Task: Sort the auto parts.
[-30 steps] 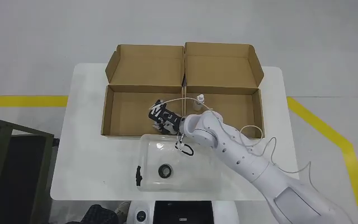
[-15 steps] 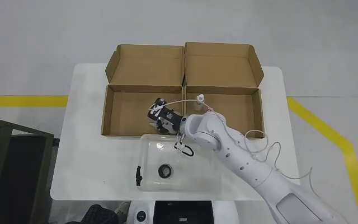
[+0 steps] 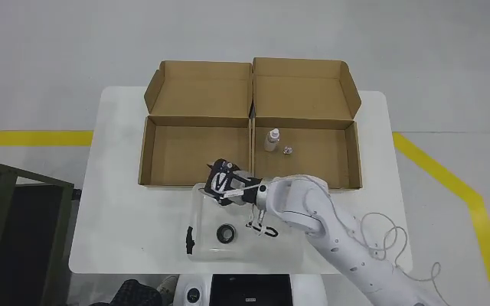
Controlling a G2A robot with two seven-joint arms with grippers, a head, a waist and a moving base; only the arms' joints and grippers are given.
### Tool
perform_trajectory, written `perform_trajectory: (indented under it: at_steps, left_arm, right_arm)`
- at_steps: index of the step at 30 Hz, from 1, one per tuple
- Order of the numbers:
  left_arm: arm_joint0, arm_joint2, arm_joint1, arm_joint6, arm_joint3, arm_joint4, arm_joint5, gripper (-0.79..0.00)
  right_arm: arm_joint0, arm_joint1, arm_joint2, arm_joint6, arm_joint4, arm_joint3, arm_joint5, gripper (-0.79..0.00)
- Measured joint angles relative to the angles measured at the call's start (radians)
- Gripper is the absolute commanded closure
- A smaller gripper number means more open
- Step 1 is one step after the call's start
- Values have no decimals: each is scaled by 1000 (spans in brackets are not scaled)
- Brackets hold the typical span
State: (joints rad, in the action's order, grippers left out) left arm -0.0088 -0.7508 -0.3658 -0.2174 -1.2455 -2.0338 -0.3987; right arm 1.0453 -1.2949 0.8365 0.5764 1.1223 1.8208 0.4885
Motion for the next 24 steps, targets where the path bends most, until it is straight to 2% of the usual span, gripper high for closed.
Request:
perform_trajectory:
  at_steps: [13, 21, 24]
  left_arm:
    - [0, 0, 0, 0, 0, 0, 0, -785]
    - [0, 0, 0, 0, 0, 0, 0, -785]
    - [0, 0, 0, 0, 0, 0, 0, -785]
  right_arm:
    - [221, 57, 107, -34, 112, 153, 115, -388]
    - [303, 81, 137, -27, 165, 181, 179, -391]
    - [328, 89, 143, -22, 189, 195, 202, -416]
